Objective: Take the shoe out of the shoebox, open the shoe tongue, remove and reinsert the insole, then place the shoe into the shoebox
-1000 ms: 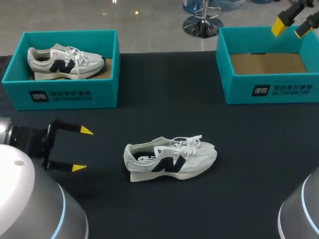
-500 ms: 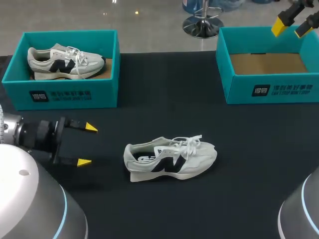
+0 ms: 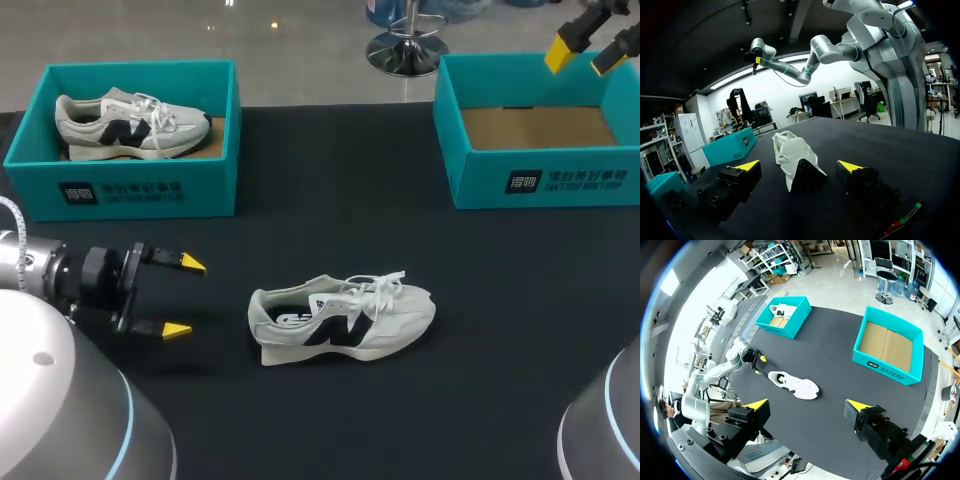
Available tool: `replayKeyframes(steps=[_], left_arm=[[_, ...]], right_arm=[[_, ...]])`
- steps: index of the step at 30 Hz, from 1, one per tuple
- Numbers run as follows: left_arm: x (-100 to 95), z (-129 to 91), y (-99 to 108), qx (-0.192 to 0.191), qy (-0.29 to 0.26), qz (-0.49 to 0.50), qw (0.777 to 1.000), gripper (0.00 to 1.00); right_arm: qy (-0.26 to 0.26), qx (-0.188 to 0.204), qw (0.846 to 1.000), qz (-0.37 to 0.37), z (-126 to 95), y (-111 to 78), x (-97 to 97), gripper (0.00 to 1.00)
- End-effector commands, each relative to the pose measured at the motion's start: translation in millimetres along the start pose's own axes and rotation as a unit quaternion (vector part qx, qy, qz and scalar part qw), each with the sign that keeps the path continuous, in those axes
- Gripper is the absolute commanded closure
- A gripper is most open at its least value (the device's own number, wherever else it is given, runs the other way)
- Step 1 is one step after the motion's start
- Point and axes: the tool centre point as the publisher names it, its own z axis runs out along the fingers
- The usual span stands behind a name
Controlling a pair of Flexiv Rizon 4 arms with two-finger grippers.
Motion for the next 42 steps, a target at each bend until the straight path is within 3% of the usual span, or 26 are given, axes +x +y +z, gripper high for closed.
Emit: replayKeyframes(steps=[1,8,14,15,18,30,42], left_arm=[[0.0,-0.2,0.5,0.0,0.0,0.0,1.0,0.0],[2.0,2.0,-0.1,0.005,-0.004,-0.015,1.0,0.0],[10.2,13.8,4.9,-0.028,-0.059,-0.085,0.994,0.0],[11.7,15.9,7.7,-0.048,-0.069,-0.086,0.993,0.0],[11.2,19.9,14.0,-0.047,-0.073,-0.113,0.99,0.0],[9.4,47.1,38.8,-0.084,-0.049,-0.161,0.982,0.0],[17.2,66.8,60.7,-0.087,-0.047,-0.188,0.977,0.0]], right_arm=[[-0.001,0.002,1.0,0.001,-0.1,1.3,-0.2,0.0],[-0.001,0.002,1.0,0.001,-0.1,1.3,-0.2,0.0],[-0.001,0.002,1.0,0.001,-0.1,1.3,-0.2,0.0],[-0.001,0.002,1.0,0.001,-0.1,1.3,-0.2,0.0],[-0.001,0.002,1.0,0.001,-0.1,1.3,-0.2,0.0],[-0.001,0.002,1.0,0.001,-0.1,1.3,-0.2,0.0],[-0.001,0.002,1.0,0.001,-0.1,1.3,-0.2,0.0]])
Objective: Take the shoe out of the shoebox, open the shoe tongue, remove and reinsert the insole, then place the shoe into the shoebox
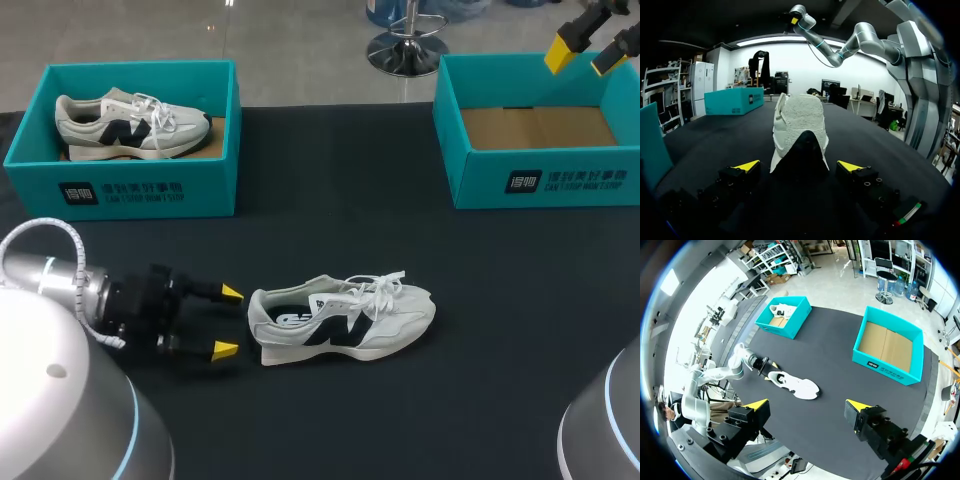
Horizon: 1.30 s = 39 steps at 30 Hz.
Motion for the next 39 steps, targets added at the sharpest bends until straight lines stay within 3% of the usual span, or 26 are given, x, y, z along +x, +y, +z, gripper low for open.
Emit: replayKeyframes(steps=[1,24,39], left_arm=[[-1.4,9.1,5.1,0.004,-0.002,-0.001,1.0,0.0],[4.5,45.0,7.9,0.001,-0.001,-0.01,1.0,0.0],[-19.8,46.0,11.0,-0.004,-0.006,-0.005,1.0,0.0]], right_arm=[[-0.001,0.002,1.0,0.001,-0.1,1.3,-0.2,0.0],[-0.001,0.002,1.0,0.001,-0.1,1.3,-0.2,0.0],[-0.001,0.002,1.0,0.001,-0.1,1.3,-0.2,0.0]])
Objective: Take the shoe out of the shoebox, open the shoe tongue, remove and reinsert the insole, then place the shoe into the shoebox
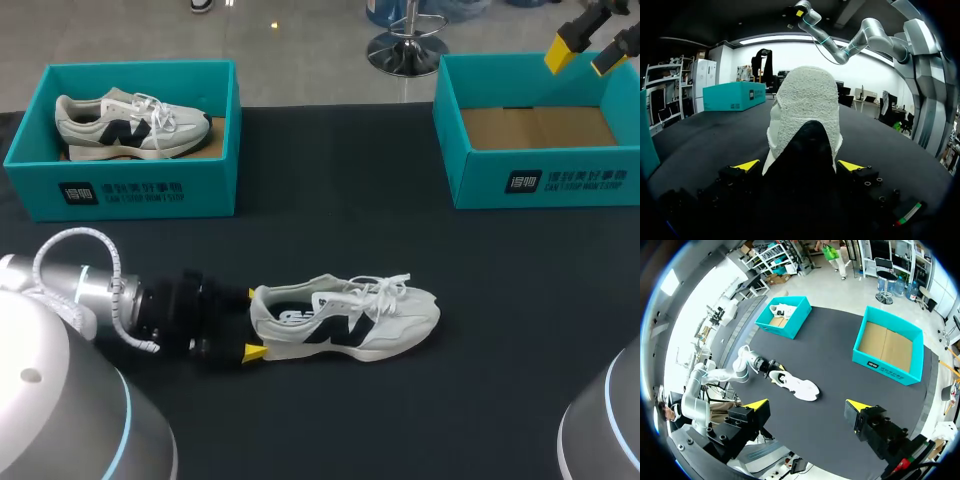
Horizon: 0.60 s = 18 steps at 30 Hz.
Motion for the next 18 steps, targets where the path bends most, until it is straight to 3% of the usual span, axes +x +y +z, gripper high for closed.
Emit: replayKeyframes(steps=[1,18], left_arm=[[-9.0,3.2,-0.1,-0.001,0.009,0.003,1.0,0.0],[0.0,17.5,-5.6,0.008,0.026,-0.002,1.0,0.0]], right_arm=[[-0.001,0.002,1.0,0.001,0.0,1.3,-0.2,0.0],[-0.001,0.002,1.0,0.001,0.0,1.3,-0.2,0.0]])
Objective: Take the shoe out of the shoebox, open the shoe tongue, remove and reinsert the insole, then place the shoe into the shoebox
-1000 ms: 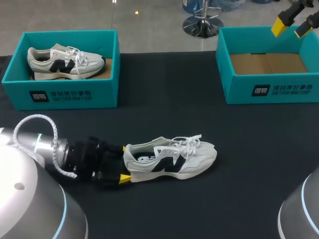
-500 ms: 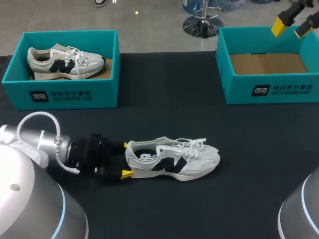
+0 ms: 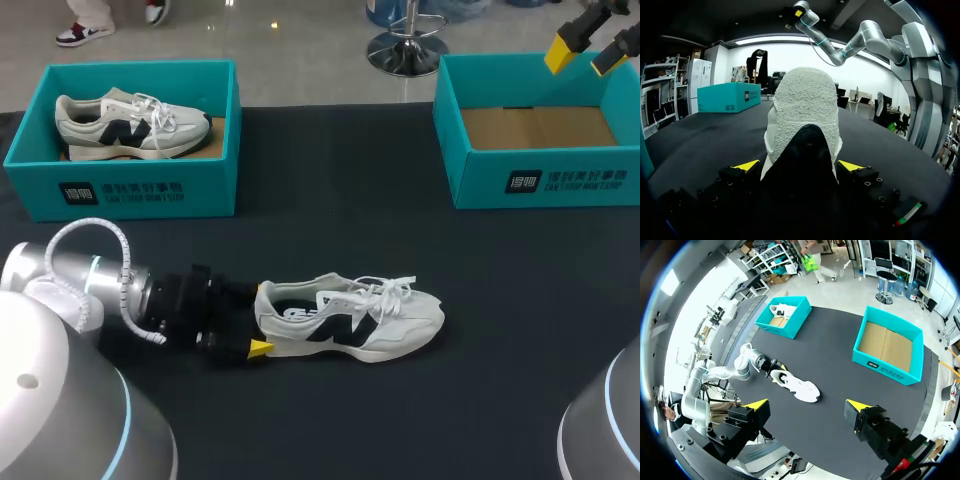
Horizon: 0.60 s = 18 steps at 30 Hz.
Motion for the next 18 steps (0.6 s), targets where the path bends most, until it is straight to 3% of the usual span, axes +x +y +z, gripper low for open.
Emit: replayKeyframes(steps=[1,18], left_arm=[[1.9,7.1,0.9,0.002,-0.003,-0.003,1.0,0.0],[15.5,6.9,-7.7,-0.005,-0.015,0.01,1.0,0.0]], right_arm=[[-0.001,0.002,1.0,0.001,-0.1,1.3,-0.2,0.0],[-0.001,0.002,1.0,0.001,-0.1,1.3,-0.2,0.0]])
